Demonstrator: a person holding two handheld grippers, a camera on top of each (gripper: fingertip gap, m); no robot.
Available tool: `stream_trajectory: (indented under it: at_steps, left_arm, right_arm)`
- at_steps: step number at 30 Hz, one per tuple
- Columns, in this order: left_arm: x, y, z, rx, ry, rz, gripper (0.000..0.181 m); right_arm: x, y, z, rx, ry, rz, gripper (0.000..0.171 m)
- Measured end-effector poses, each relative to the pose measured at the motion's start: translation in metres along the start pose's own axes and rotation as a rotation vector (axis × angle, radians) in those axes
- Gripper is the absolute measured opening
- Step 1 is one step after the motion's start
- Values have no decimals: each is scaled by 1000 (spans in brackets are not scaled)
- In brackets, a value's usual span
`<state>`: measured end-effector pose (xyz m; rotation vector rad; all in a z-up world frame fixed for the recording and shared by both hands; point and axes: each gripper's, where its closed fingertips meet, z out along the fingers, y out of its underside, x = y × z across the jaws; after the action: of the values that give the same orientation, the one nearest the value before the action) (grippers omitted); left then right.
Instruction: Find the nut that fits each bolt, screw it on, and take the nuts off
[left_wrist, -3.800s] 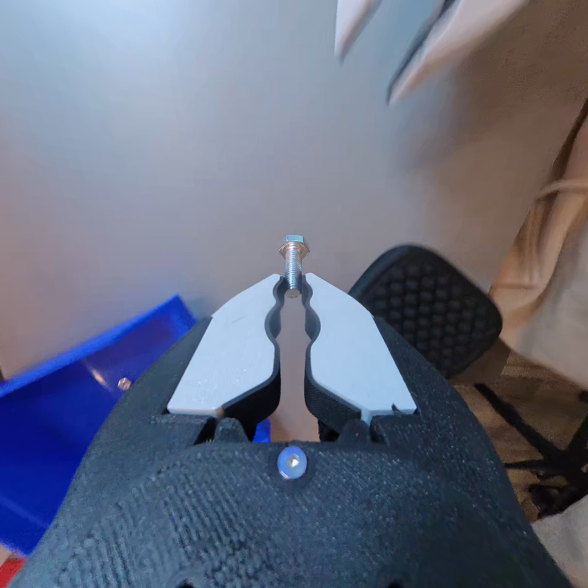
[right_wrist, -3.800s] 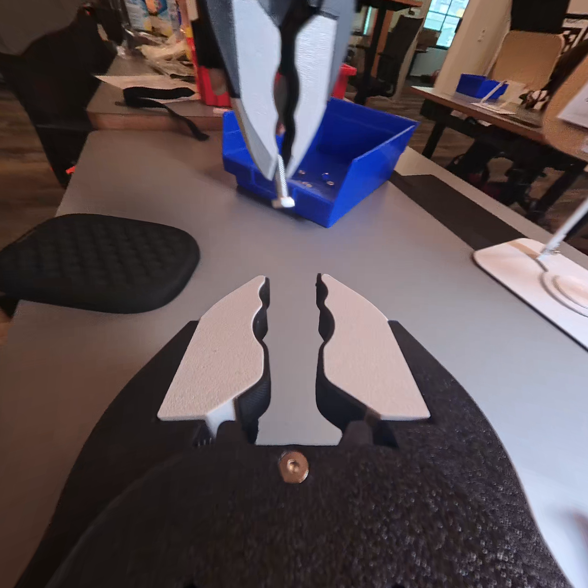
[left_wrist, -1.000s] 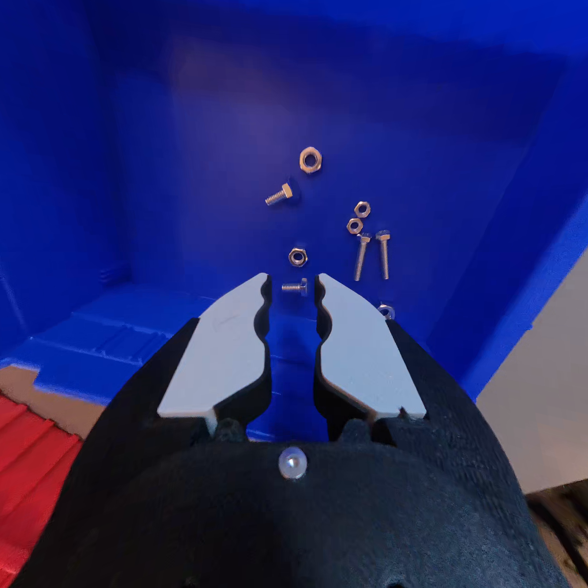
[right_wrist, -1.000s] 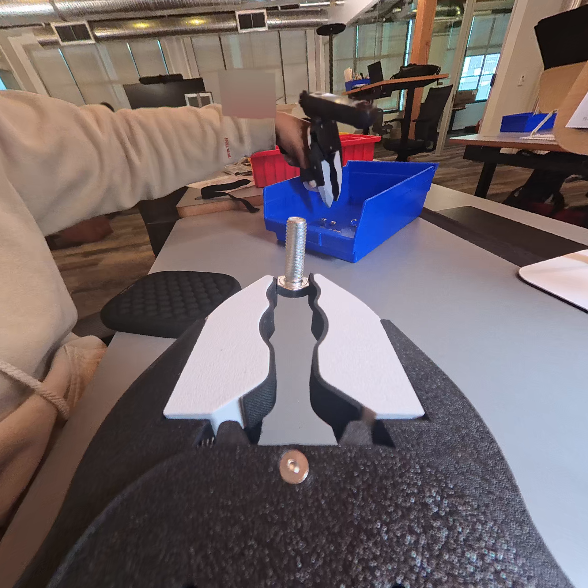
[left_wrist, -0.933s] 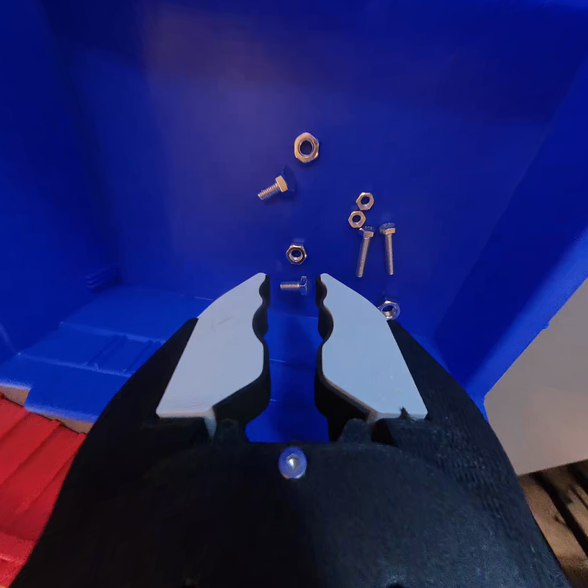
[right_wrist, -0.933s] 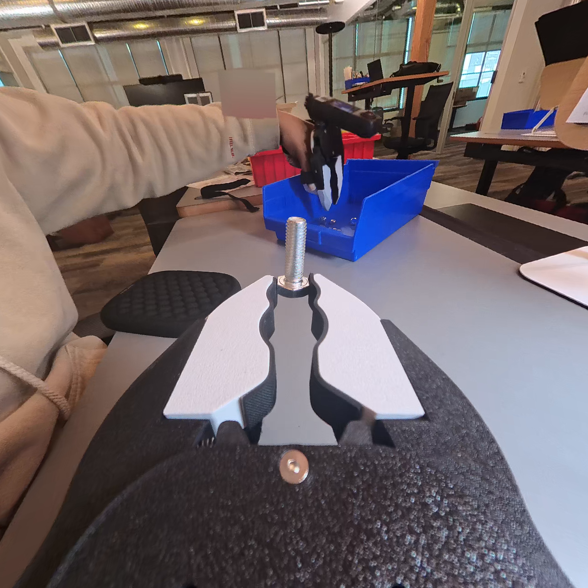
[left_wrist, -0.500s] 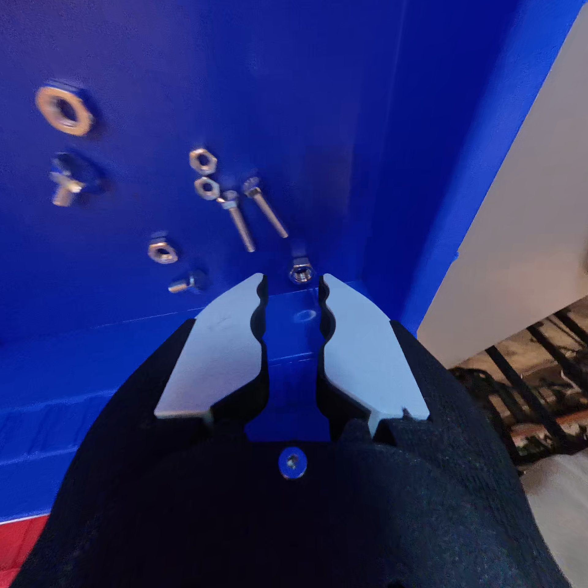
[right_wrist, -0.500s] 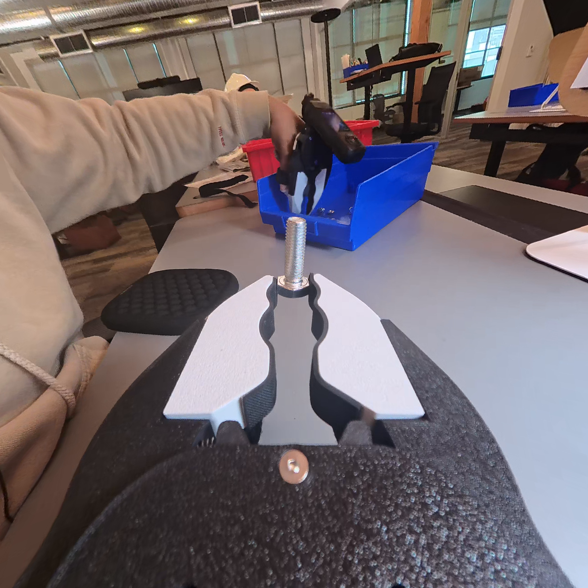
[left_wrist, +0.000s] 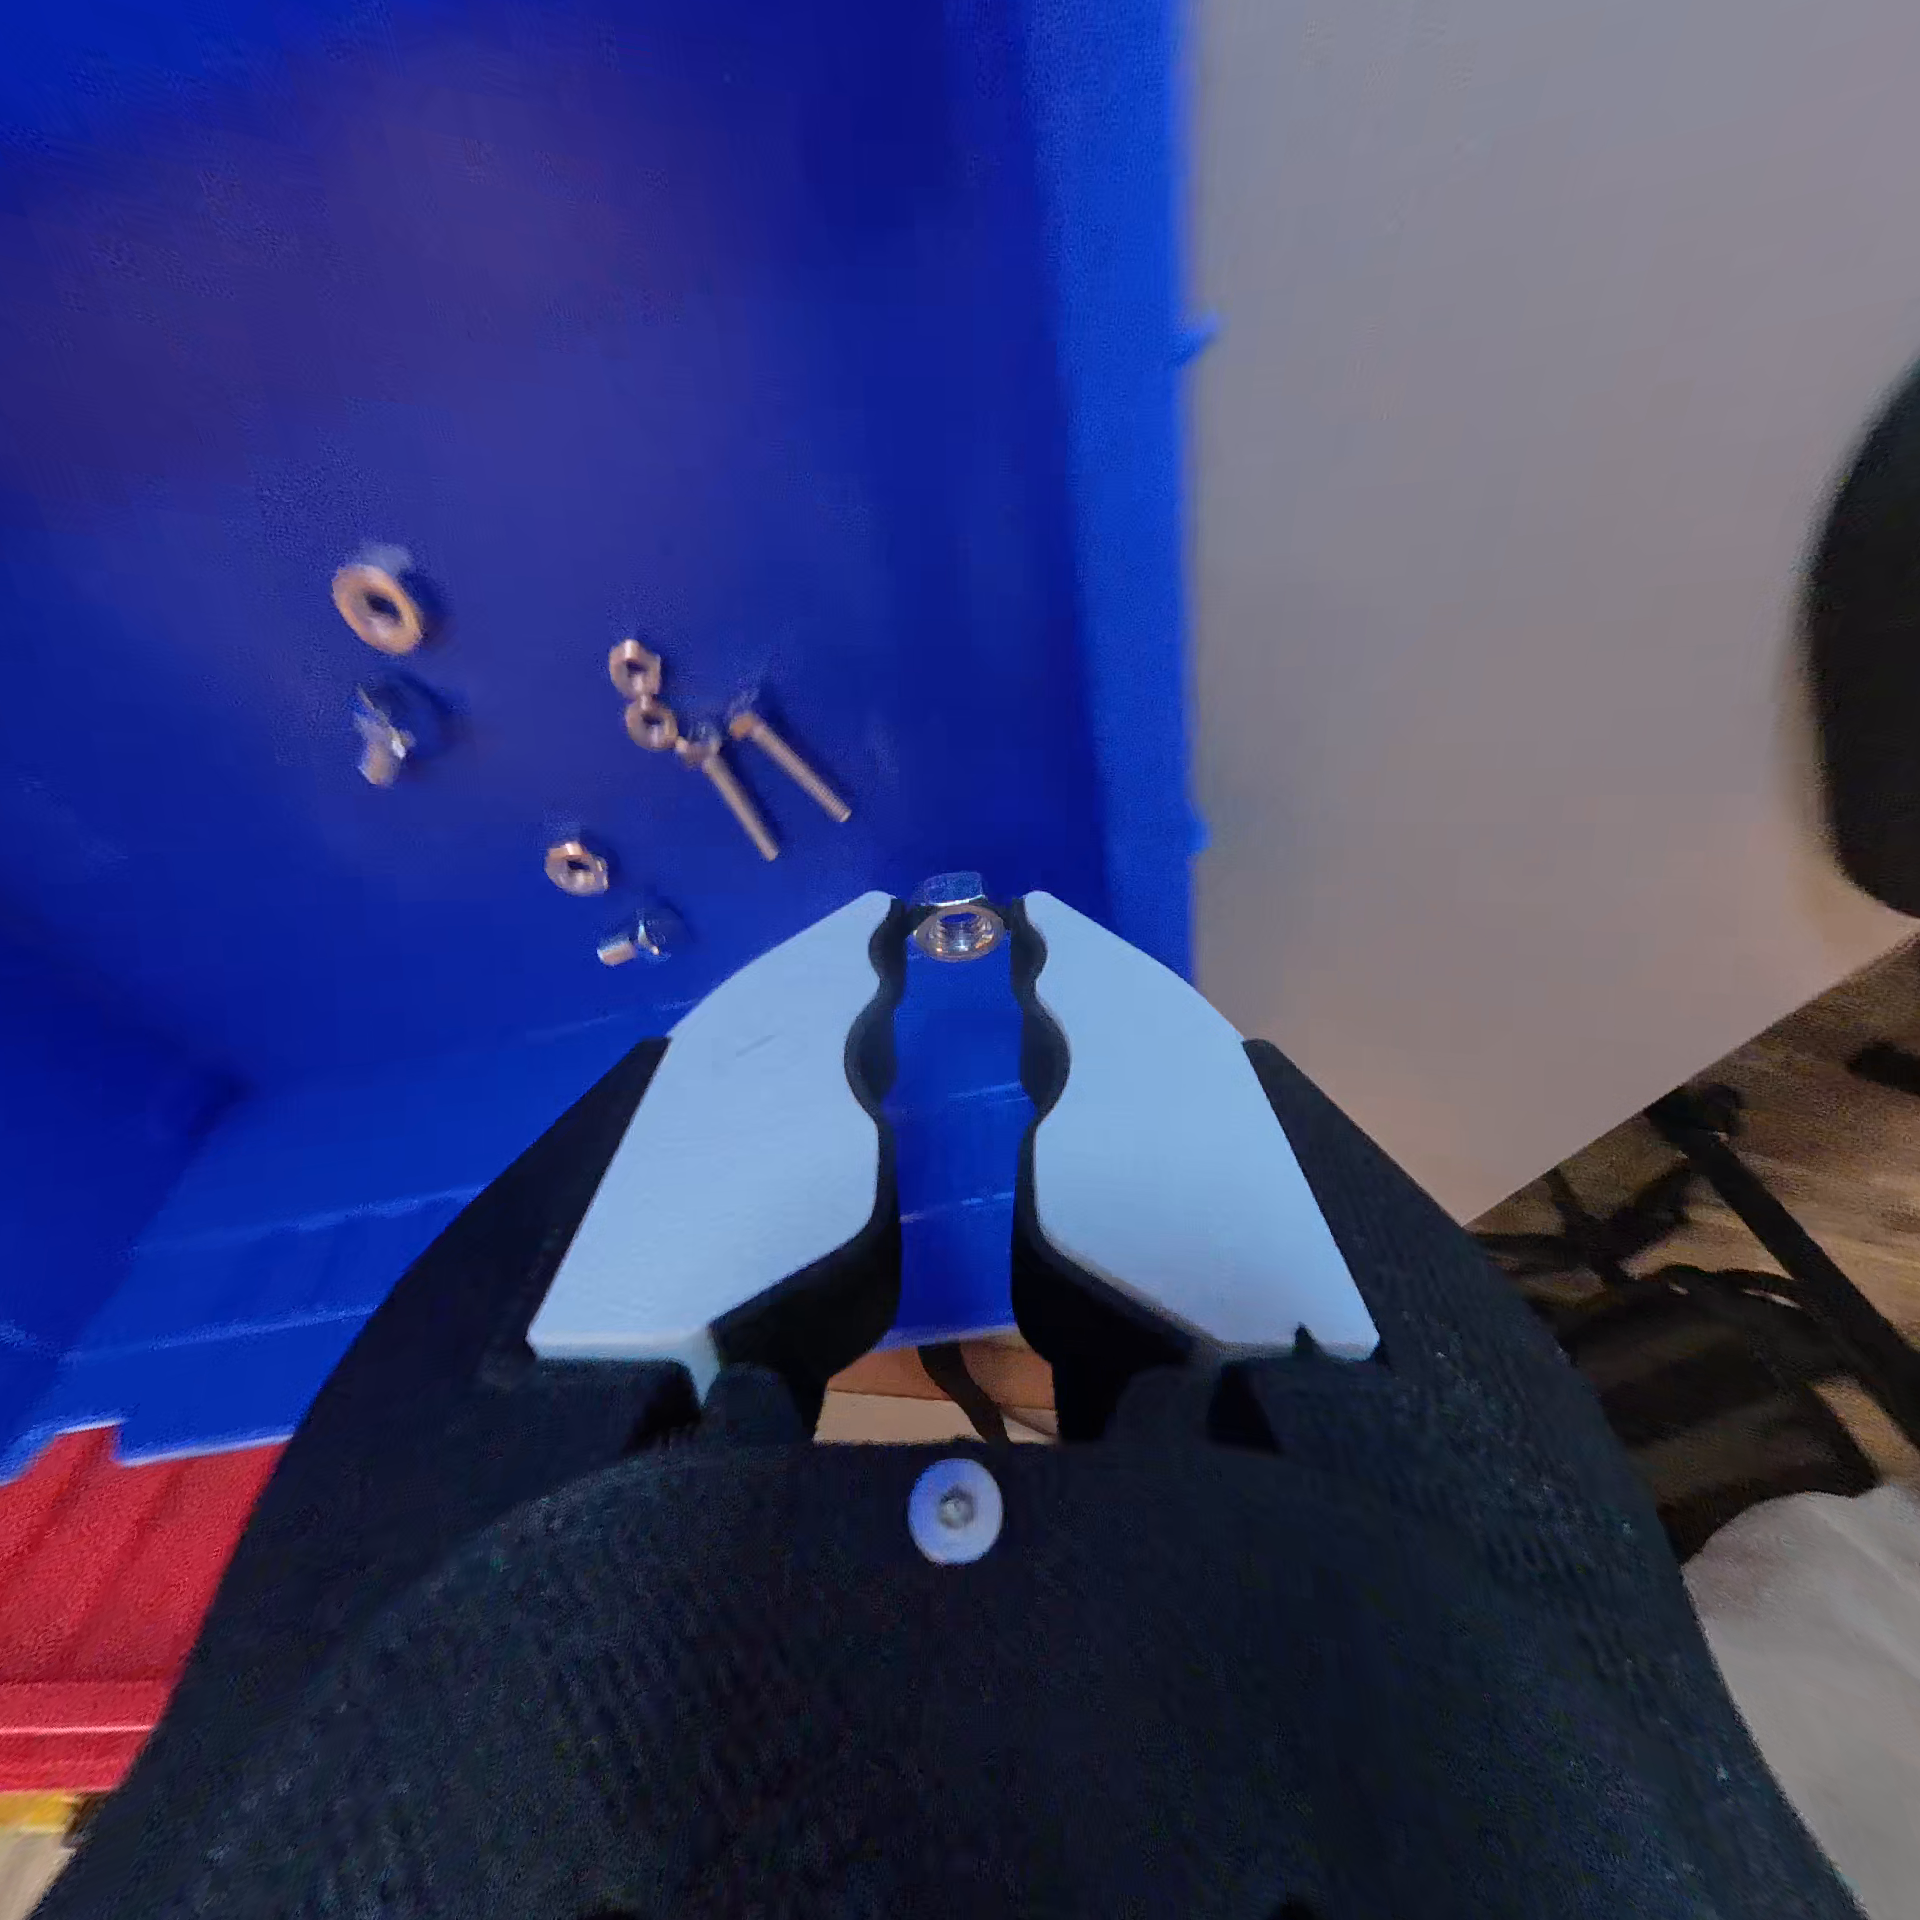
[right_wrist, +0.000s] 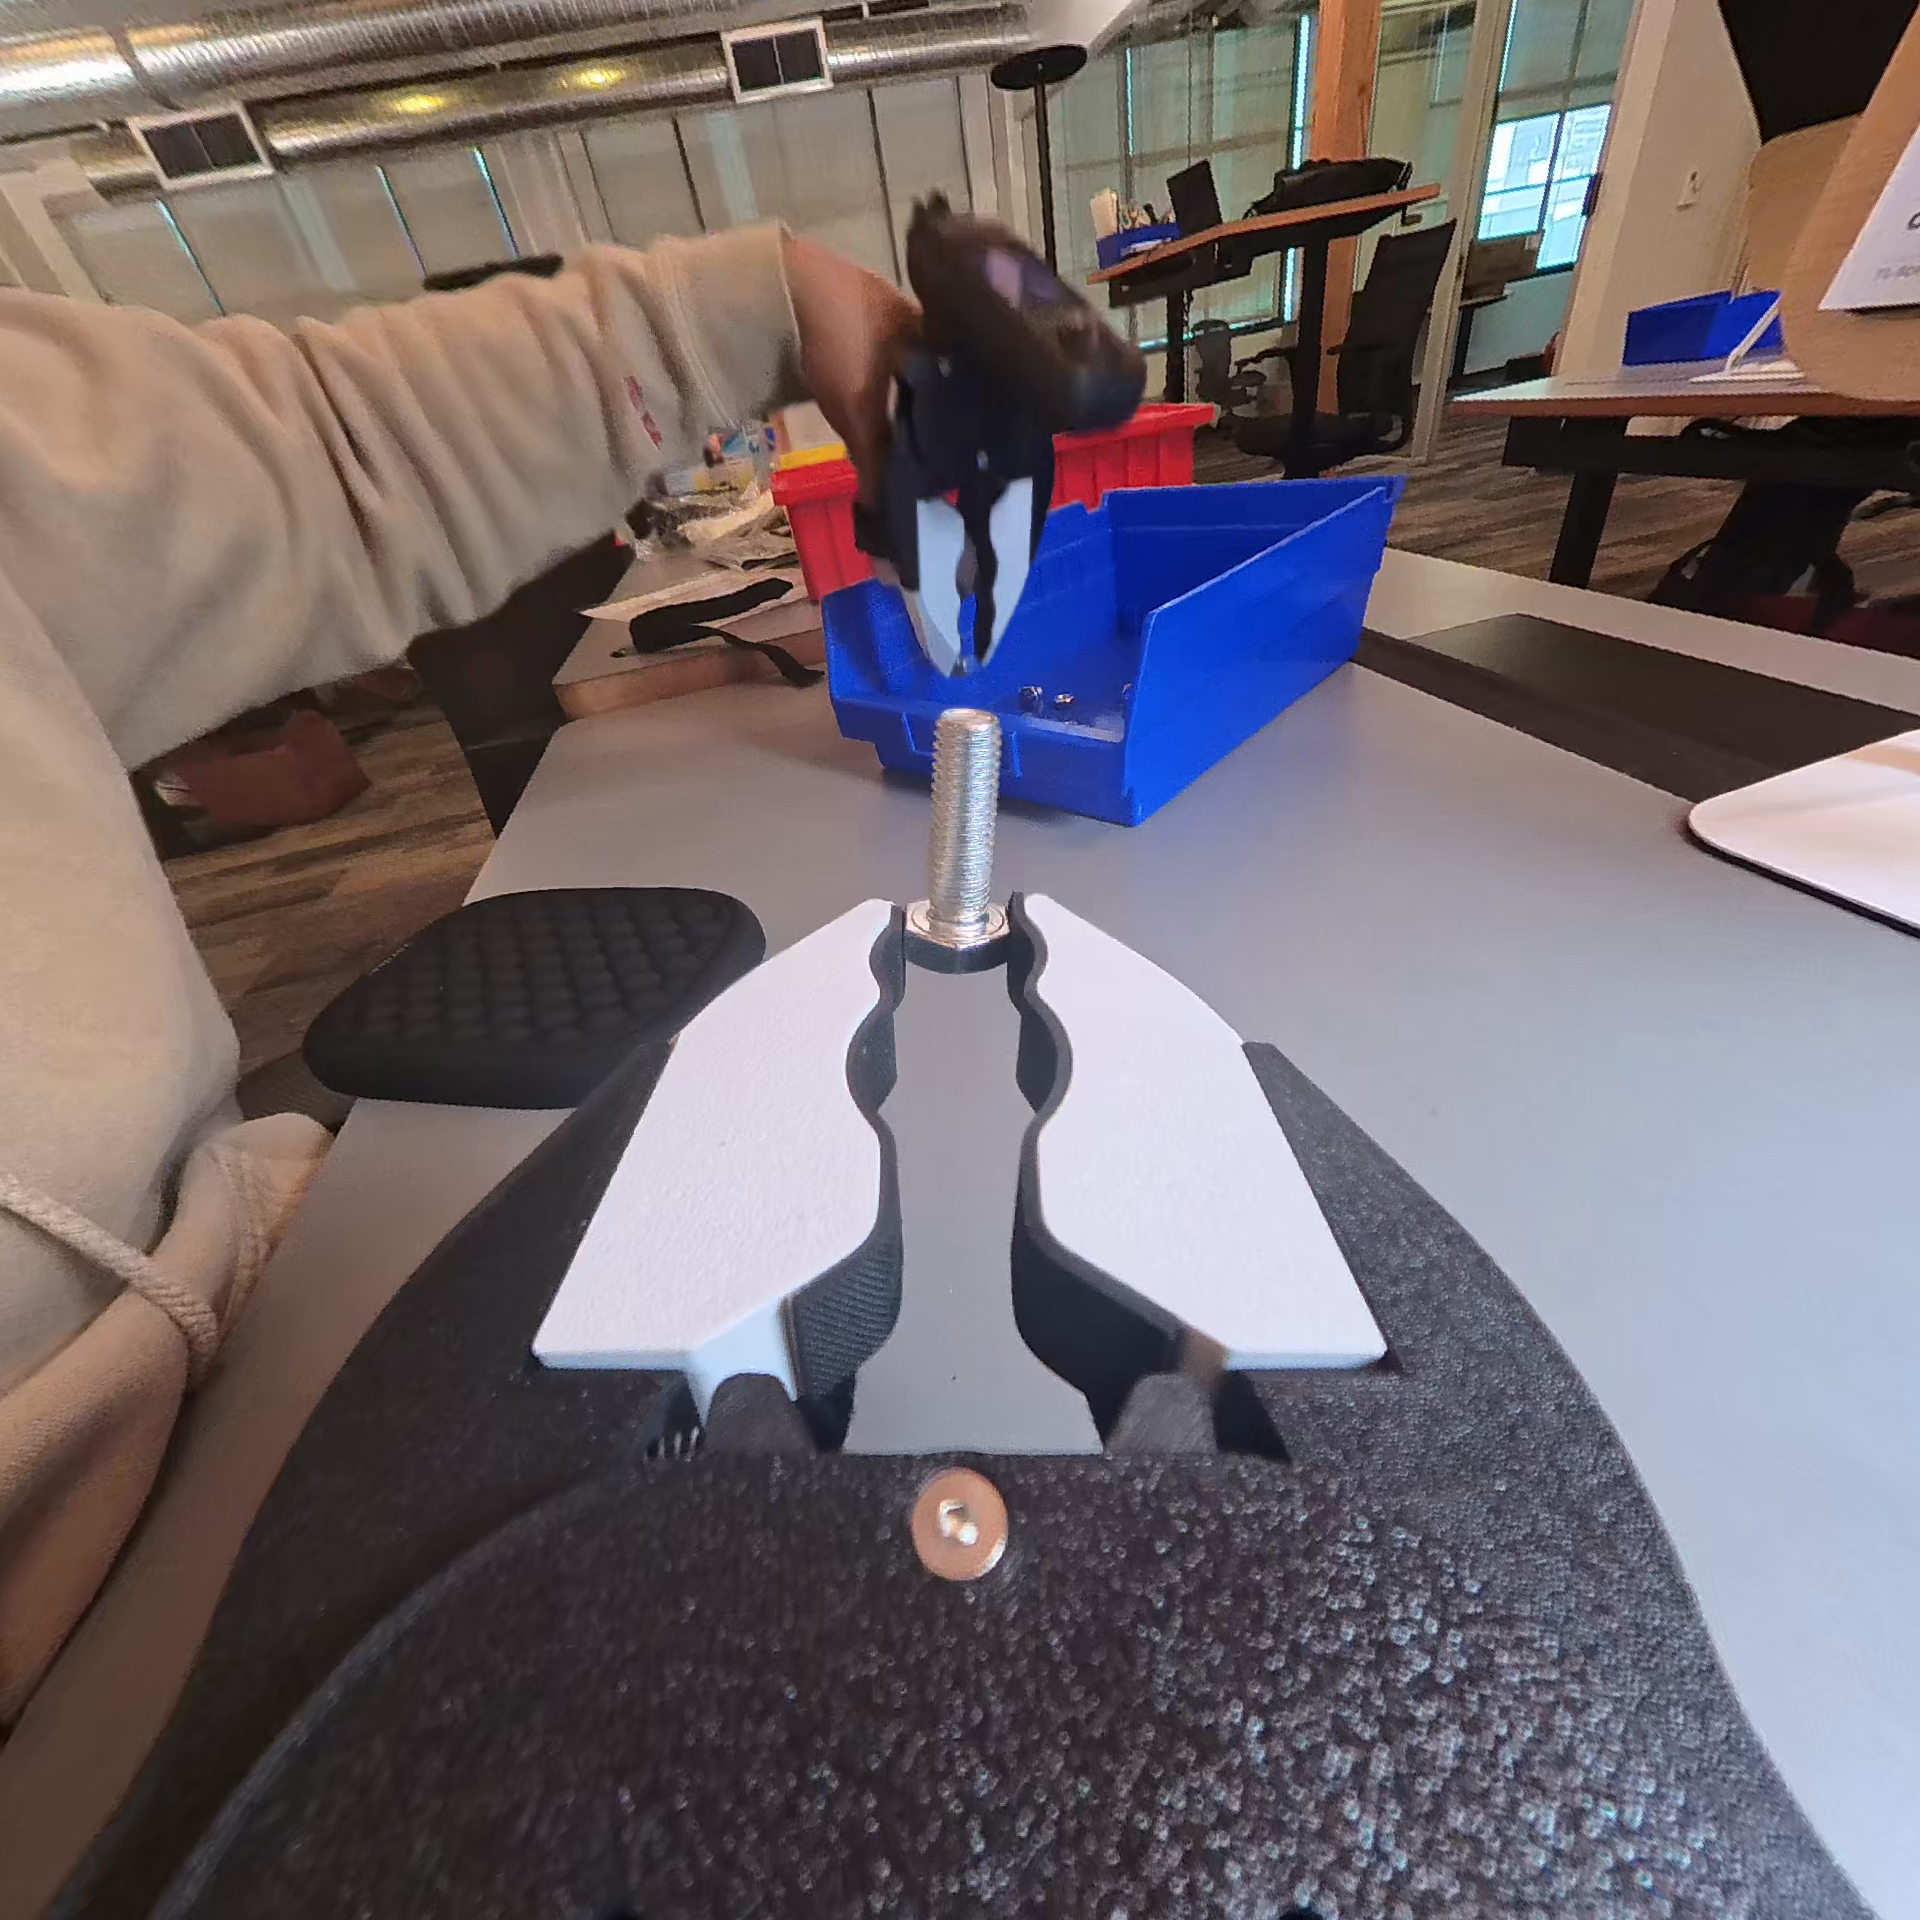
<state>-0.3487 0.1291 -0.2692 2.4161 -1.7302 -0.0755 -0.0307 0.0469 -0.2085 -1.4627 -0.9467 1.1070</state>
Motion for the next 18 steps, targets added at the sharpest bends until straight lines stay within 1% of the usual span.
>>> stream_trajectory:
  at_steps: [4, 7, 9, 12, 16, 18]
  left_arm:
    - [42, -46, -45, 94, -47, 173, 19]
    - [74, -79, -54, 96, -59, 307, 20]
    - [97, -103, -47, 96, -48, 391, 19]
    - [122, -139, -25, 86, -67, 504, 19]
    - [139, -182, 2, 124, -80, 571, 19]
    - [143, -196, 9, 149, -82, 583, 19]
  right_arm:
    - [-4, 9, 6, -36, -4, 1, 19]
    - [-10, 10, 8, -51, -14, -21, 19]
    - [-12, 9, 6, -55, -11, -40, 19]
    - [-8, 2, 0, -46, 11, -59, 19]
    - [11, -19, -20, 38, 91, -94, 19]
    - [27, -29, -33, 86, 149, -85, 19]
